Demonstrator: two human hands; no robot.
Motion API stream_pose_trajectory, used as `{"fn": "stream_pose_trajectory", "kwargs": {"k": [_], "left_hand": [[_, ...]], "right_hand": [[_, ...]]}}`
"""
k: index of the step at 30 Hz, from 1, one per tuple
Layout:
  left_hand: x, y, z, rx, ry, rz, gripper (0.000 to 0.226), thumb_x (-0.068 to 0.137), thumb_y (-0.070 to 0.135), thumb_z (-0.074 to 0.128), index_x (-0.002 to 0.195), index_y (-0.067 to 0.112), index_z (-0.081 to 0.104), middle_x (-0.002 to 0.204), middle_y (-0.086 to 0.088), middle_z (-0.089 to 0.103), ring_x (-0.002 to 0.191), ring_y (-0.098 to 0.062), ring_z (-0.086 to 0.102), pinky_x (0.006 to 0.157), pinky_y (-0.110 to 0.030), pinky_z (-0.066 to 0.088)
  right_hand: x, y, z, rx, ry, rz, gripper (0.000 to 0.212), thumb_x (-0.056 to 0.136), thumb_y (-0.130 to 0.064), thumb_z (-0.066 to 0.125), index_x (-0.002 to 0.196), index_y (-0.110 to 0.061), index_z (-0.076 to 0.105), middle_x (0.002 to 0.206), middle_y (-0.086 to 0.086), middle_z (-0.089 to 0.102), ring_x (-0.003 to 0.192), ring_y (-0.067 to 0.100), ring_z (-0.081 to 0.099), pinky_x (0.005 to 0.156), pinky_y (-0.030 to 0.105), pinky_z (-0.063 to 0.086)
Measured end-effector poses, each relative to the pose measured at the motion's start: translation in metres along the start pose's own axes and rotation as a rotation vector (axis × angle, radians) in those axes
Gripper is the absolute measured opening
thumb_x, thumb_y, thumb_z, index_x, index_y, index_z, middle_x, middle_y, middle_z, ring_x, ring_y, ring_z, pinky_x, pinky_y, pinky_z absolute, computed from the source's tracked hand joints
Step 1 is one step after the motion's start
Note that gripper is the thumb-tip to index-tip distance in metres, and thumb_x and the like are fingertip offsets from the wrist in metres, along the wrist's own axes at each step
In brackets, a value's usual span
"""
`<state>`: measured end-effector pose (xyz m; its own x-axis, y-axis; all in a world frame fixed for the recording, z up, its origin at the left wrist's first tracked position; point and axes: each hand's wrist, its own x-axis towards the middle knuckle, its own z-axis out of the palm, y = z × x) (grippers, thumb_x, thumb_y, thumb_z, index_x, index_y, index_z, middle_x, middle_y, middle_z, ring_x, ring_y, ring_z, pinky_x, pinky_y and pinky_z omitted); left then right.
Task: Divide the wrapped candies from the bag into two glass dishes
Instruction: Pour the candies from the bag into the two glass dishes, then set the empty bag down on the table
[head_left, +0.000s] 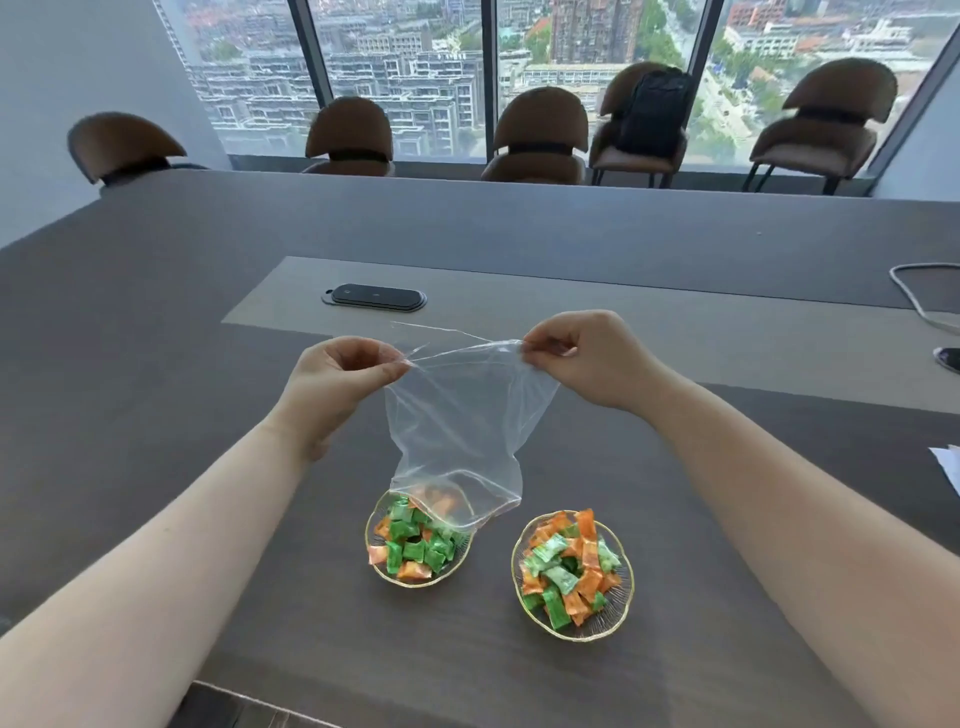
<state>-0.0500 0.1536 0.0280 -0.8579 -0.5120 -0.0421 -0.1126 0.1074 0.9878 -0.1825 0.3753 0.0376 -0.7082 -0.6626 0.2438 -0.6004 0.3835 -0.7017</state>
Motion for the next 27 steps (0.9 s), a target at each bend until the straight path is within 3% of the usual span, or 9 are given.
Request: {"fn": "stream_pose_trajectory", "kwargs": {"k": [4, 8, 11, 13, 17, 20, 22, 23, 27], "left_hand": [[0.011, -0.006, -0.046, 0.022, 0.072, -0.016, 0.012, 0.070, 0.011, 0.077, 0.070, 0.017, 0.068, 0.078, 0.003, 0.071, 0.074, -0.006, 0.063, 0.082, -0.022, 0.046], [0.025, -0.019, -0.097, 0.059, 0.164, -0.036, 0.015, 0.068, 0.010, 0.078, 0.068, 0.016, 0.065, 0.072, -0.001, 0.067, 0.061, -0.002, 0.061, 0.071, -0.017, 0.047], [0.044, -0.034, -0.136, 0.122, 0.227, -0.055, 0.017, 0.066, 0.012, 0.080, 0.066, 0.016, 0.064, 0.071, -0.004, 0.063, 0.063, -0.008, 0.059, 0.068, -0.017, 0.047], [0.061, -0.047, -0.158, 0.186, 0.261, -0.070, 0.019, 0.067, 0.012, 0.080, 0.065, 0.017, 0.062, 0.070, -0.003, 0.062, 0.064, -0.010, 0.057, 0.067, -0.017, 0.046], [0.102, -0.079, -0.187, 0.332, 0.297, -0.119, 0.017, 0.069, 0.011, 0.078, 0.067, 0.016, 0.061, 0.070, 0.000, 0.062, 0.063, -0.009, 0.053, 0.061, -0.017, 0.043], [0.131, -0.110, -0.202, 0.439, 0.306, -0.170, 0.009, 0.071, 0.009, 0.073, 0.076, 0.009, 0.065, 0.071, 0.002, 0.062, 0.065, -0.012, 0.054, 0.061, -0.017, 0.042], [0.145, -0.133, -0.210, 0.487, 0.298, -0.199, 0.010, 0.073, 0.009, 0.071, 0.082, 0.008, 0.066, 0.076, 0.000, 0.065, 0.071, -0.016, 0.057, 0.066, -0.020, 0.045], [0.151, -0.145, -0.212, 0.499, 0.284, -0.213, 0.012, 0.074, 0.008, 0.070, 0.085, 0.008, 0.067, 0.081, -0.002, 0.066, 0.075, -0.017, 0.058, 0.071, -0.023, 0.048], [0.163, -0.187, -0.219, 0.525, 0.163, -0.285, 0.044, 0.081, 0.011, 0.064, 0.123, 0.007, 0.057, 0.116, -0.003, 0.063, 0.102, -0.020, 0.060, 0.099, -0.028, 0.043]], "right_hand": [[0.030, -0.022, 0.036, 0.061, -0.103, 0.026, 0.014, 0.081, -0.002, 0.064, 0.090, -0.007, 0.073, 0.078, 0.001, 0.070, 0.064, -0.001, 0.060, 0.072, 0.011, 0.048], [0.061, -0.045, 0.082, 0.305, -0.235, 0.120, 0.017, 0.087, 0.004, 0.054, 0.089, -0.003, 0.069, 0.080, 0.010, 0.069, 0.066, 0.014, 0.066, 0.070, 0.026, 0.058], [0.087, -0.056, 0.121, 0.413, -0.285, 0.195, 0.013, 0.090, 0.004, 0.052, 0.092, 0.001, 0.064, 0.078, 0.011, 0.066, 0.066, 0.022, 0.061, 0.060, 0.029, 0.057], [0.104, -0.058, 0.149, 0.445, -0.309, 0.253, 0.013, 0.091, 0.004, 0.050, 0.098, 0.009, 0.061, 0.079, 0.014, 0.064, 0.069, 0.026, 0.058, 0.063, 0.036, 0.052], [0.139, -0.046, 0.207, 0.327, -0.351, 0.293, 0.017, 0.088, 0.004, 0.050, 0.097, 0.005, 0.064, 0.081, 0.014, 0.068, 0.073, 0.028, 0.066, 0.075, 0.045, 0.057], [0.161, -0.028, 0.252, 0.173, -0.371, 0.272, 0.018, 0.086, 0.001, 0.052, 0.093, -0.003, 0.069, 0.084, 0.012, 0.073, 0.077, 0.026, 0.068, 0.072, 0.035, 0.058], [0.171, -0.017, 0.278, 0.084, -0.388, 0.262, 0.019, 0.087, -0.004, 0.053, 0.095, -0.006, 0.070, 0.083, 0.004, 0.070, 0.076, 0.019, 0.062, 0.064, 0.020, 0.049], [0.175, -0.011, 0.290, 0.050, -0.389, 0.260, 0.019, 0.087, -0.007, 0.053, 0.096, -0.007, 0.070, 0.084, 0.002, 0.068, 0.078, 0.017, 0.058, 0.064, 0.019, 0.046], [0.184, 0.012, 0.328, -0.032, -0.356, 0.299, 0.021, 0.088, -0.014, 0.054, 0.103, -0.013, 0.068, 0.106, 0.005, 0.070, 0.099, 0.023, 0.060, 0.089, 0.036, 0.051]]}}
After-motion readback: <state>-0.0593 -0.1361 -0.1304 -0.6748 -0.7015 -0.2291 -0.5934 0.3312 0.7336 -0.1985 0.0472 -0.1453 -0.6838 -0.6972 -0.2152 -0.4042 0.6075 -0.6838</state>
